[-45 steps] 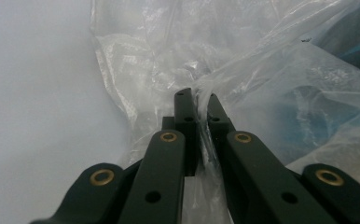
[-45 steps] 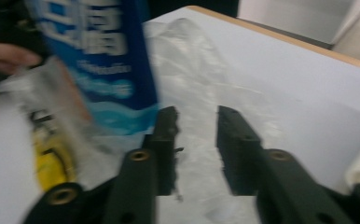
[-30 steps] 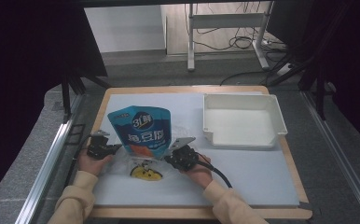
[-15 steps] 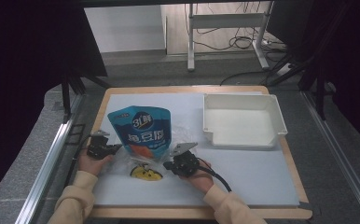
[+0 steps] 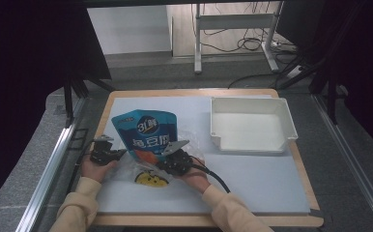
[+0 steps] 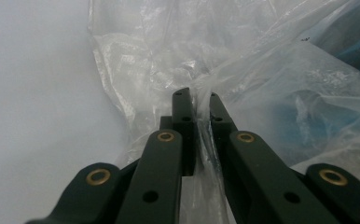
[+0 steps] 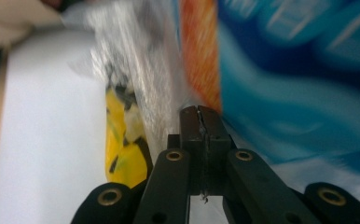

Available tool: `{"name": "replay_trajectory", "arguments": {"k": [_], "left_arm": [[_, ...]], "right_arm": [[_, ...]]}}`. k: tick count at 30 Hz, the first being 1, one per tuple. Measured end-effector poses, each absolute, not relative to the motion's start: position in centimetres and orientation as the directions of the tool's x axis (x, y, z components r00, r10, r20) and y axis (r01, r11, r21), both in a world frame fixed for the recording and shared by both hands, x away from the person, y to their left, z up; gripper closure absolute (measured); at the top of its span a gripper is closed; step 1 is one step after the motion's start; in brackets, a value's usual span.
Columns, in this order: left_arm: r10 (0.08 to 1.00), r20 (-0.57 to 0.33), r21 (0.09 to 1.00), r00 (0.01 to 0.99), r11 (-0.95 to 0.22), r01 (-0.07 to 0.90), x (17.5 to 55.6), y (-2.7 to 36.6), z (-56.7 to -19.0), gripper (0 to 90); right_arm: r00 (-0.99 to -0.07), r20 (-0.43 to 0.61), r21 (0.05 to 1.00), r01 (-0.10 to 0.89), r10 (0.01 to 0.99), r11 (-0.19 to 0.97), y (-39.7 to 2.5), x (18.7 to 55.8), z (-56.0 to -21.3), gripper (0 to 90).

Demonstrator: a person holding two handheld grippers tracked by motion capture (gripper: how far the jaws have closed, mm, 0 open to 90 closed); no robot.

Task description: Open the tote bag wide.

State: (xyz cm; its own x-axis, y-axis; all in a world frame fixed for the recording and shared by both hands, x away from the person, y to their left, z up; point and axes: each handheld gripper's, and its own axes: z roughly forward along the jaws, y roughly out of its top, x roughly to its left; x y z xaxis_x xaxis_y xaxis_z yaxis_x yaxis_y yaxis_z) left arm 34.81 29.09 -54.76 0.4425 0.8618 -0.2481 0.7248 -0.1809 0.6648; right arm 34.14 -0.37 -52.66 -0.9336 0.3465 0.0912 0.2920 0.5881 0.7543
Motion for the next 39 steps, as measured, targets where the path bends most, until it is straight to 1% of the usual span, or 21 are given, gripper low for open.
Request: {"name": "replay_trajectory", "arguments": {"k": [2, 7, 16, 19, 22, 25, 27, 30, 33, 34, 35, 39], "left_arm": [[0.862, -0.249, 0.664, 0.442, -0.180, 0.725, 34.8, 29.1, -54.8, 86.2], [0.863, -0.248, 0.664, 0.441, -0.179, 0.725, 34.8, 29.1, -54.8, 86.1], [0.861, -0.248, 0.662, 0.443, -0.183, 0.727, 34.8, 29.1, -54.7, 86.2], [0.861, -0.249, 0.662, 0.443, -0.182, 0.727, 34.8, 29.1, -54.7, 86.1], [0.861, -0.257, 0.661, 0.439, -0.174, 0.730, 34.8, 29.2, -54.8, 86.0], [0.858, -0.276, 0.664, 0.434, -0.156, 0.731, 34.9, 29.3, -54.9, 86.1], [0.857, -0.275, 0.663, 0.436, -0.160, 0.731, 34.9, 29.4, -54.9, 86.1], [0.858, -0.271, 0.663, 0.437, -0.162, 0.731, 34.8, 29.3, -54.8, 86.0], [0.855, -0.276, 0.664, 0.439, -0.161, 0.731, 34.9, 29.4, -54.9, 86.1], [0.856, -0.276, 0.664, 0.438, -0.160, 0.731, 34.9, 29.4, -54.9, 86.1], [0.855, -0.278, 0.664, 0.439, -0.159, 0.731, 34.9, 29.4, -54.9, 86.2], [0.852, -0.287, 0.664, 0.437, -0.152, 0.732, 34.9, 29.5, -55.0, 86.2]], "right_arm": [[-0.937, 0.098, 0.734, 0.296, 0.336, 0.611, -0.2, 33.9, -53.4, 88.6], [-0.939, 0.128, 0.720, 0.309, 0.319, 0.622, 0.1, 33.2, -54.2, 88.7], [-0.944, 0.157, 0.711, 0.313, 0.292, 0.629, 0.2, 31.8, -54.3, 88.8], [-0.945, 0.139, 0.716, 0.302, 0.295, 0.629, 0.0, 31.7, -54.0, 88.7], [-0.937, 0.138, 0.755, 0.309, 0.320, 0.578, 0.0, 32.2, -53.2, 88.7], [-0.936, 0.125, 0.776, 0.299, 0.330, 0.555, 0.8, 32.3, -52.4, 88.7], [-0.935, 0.108, 0.784, 0.289, 0.338, 0.549, 2.0, 32.5, -51.9, 88.6], [-0.932, 0.110, 0.783, 0.295, 0.345, 0.548, 2.8, 32.8, -51.9, 88.6], [-0.932, 0.096, 0.766, 0.294, 0.349, 0.572, 4.1, 33.1, -52.6, 88.7], [-0.930, 0.108, 0.754, 0.308, 0.352, 0.580, 4.4, 33.2, -52.9, 88.7], [-0.933, 0.127, 0.736, 0.317, 0.338, 0.598, 4.8, 33.0, -53.6, 88.7], [-0.945, 0.121, 0.721, 0.294, 0.304, 0.628, 5.2, 32.1, -54.3, 88.7]]}}
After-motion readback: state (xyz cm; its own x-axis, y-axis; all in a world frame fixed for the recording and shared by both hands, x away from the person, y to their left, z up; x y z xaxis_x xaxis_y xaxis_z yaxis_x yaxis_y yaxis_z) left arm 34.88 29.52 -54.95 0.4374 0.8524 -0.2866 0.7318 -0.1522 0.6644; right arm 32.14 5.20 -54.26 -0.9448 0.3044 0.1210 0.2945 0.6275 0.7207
